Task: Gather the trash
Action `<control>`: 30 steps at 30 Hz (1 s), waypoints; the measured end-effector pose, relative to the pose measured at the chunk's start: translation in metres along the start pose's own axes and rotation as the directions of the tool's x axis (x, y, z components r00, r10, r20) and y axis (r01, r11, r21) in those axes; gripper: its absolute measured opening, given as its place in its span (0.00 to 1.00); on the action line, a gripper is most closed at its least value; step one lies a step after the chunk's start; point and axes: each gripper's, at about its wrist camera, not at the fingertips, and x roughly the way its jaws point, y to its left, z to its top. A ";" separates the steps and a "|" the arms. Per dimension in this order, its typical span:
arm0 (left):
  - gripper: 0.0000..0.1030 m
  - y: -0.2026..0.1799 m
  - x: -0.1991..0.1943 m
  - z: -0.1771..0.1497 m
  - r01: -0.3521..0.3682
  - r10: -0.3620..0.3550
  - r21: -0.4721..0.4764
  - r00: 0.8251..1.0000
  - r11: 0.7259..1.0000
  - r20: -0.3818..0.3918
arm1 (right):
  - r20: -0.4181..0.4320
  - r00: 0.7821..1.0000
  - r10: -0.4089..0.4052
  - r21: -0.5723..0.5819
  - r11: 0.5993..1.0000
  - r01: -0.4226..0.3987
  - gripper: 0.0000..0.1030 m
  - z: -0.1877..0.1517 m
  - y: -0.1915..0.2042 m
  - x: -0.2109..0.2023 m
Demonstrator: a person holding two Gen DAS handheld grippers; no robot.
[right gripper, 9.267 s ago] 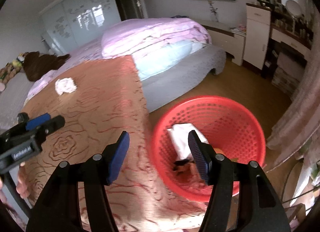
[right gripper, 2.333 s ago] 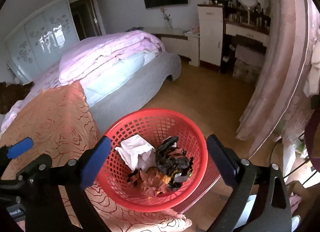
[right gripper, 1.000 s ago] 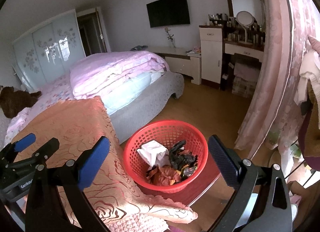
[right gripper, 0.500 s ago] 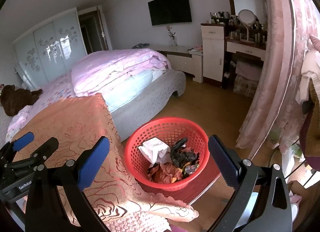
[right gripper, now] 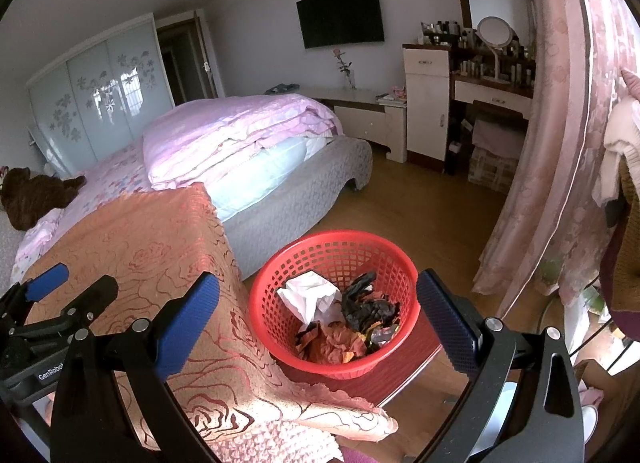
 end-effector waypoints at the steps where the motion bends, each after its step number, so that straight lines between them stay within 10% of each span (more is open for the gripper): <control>1: 0.90 0.000 0.000 0.000 0.002 -0.002 0.003 1.000 1.000 0.002 | 0.000 1.000 0.000 0.000 1.000 0.000 0.93 0.000 0.000 0.000; 30: 0.90 -0.007 0.002 -0.007 0.001 -0.001 0.026 1.000 1.000 0.011 | -0.004 1.000 0.000 0.001 1.000 0.000 0.93 0.001 -0.001 0.000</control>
